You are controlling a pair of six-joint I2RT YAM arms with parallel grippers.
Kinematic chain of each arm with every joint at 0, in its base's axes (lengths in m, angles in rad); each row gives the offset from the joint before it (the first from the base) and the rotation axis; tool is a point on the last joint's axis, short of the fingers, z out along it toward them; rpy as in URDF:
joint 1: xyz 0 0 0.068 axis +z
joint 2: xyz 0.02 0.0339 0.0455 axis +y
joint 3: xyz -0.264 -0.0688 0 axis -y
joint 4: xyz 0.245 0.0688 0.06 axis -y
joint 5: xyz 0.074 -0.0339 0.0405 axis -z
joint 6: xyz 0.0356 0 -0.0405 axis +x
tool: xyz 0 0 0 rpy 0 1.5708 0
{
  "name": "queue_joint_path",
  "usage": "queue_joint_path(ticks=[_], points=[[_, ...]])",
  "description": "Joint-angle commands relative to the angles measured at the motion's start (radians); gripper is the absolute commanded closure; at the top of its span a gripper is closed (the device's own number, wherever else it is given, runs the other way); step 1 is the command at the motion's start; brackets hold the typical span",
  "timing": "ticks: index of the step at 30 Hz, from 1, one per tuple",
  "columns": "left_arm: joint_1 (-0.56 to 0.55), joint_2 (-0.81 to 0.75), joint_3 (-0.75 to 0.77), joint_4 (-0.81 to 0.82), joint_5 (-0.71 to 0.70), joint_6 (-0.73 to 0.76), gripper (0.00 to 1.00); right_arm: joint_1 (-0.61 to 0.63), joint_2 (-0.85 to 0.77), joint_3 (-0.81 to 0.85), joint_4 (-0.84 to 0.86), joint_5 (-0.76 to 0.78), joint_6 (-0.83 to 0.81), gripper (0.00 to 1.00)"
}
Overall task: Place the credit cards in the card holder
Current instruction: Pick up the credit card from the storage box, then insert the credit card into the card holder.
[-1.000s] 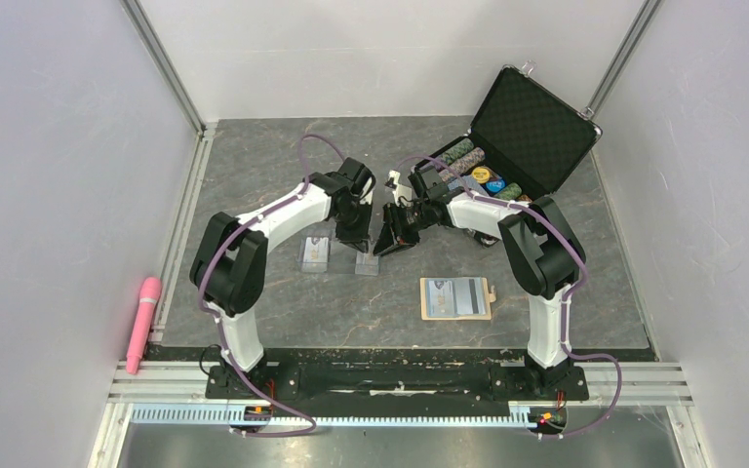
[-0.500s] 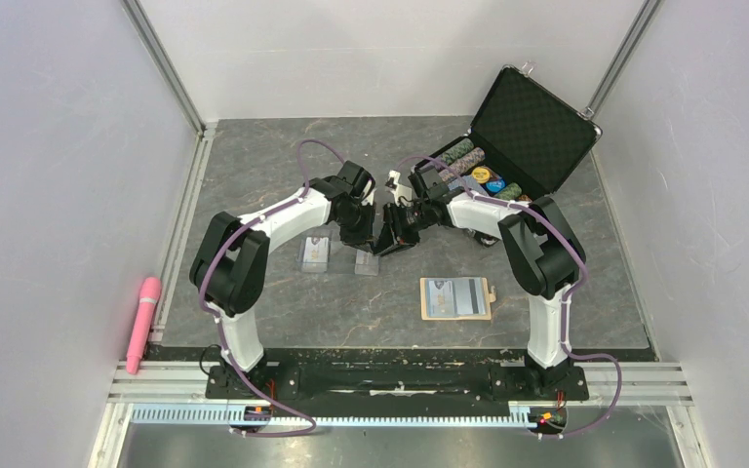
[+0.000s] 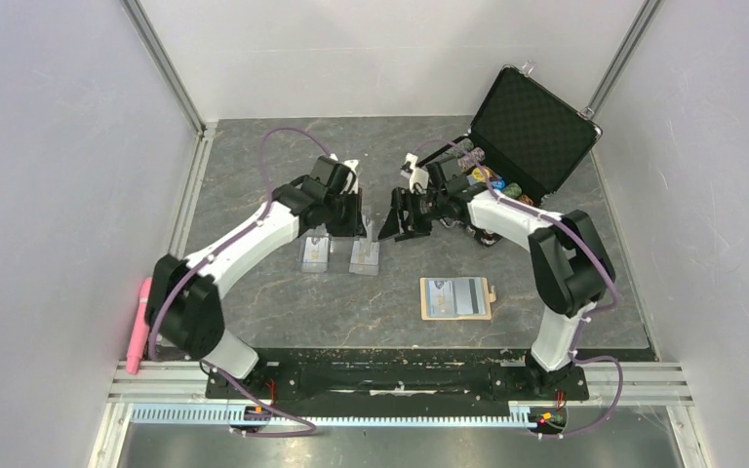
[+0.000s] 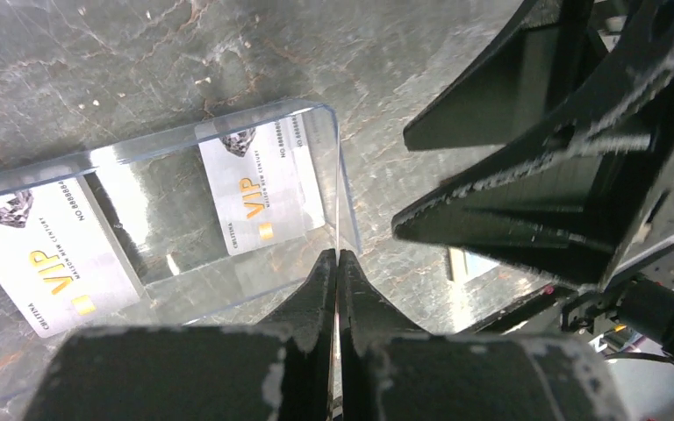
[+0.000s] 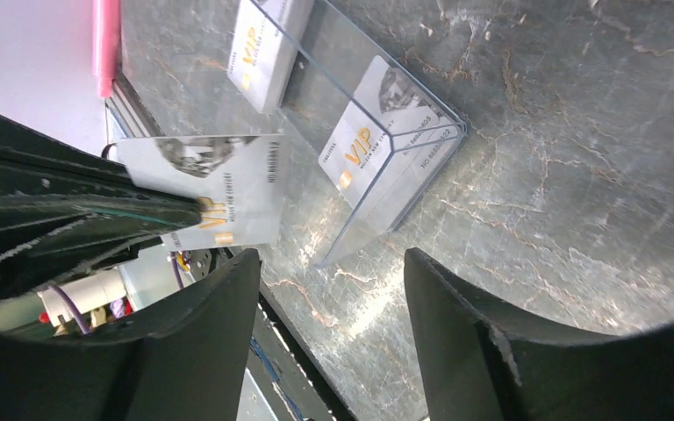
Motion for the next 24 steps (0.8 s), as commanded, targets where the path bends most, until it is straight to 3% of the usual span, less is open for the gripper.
queue_joint_path(ticks=[1,7,13,18,21,24], points=[[-0.005,-0.14,-0.087,0.125,0.018,-0.055,0.98,-0.029,-0.11,-0.048,0.037,0.025,0.008,0.34],[-0.005,-0.22,-0.253,0.375,0.235,-0.187,0.98,-0.128,-0.22,-0.185,0.001,0.048,-0.049,0.28],[-0.04,-0.227,-0.45,0.767,0.322,-0.429,0.98,-0.281,-0.353,-0.315,-0.165,0.184,-0.181,0.25],[-0.137,-0.157,-0.462,0.868,0.312,-0.502,0.98,-0.364,-0.419,-0.354,-0.332,0.435,-0.288,0.27],[-0.2,-0.108,-0.44,0.891,0.289,-0.522,0.98,-0.393,-0.44,-0.408,-0.352,0.455,-0.294,0.3],[-0.239,-0.065,-0.419,0.883,0.263,-0.544,0.98,-0.398,-0.444,-0.464,-0.35,0.421,-0.286,0.39]])
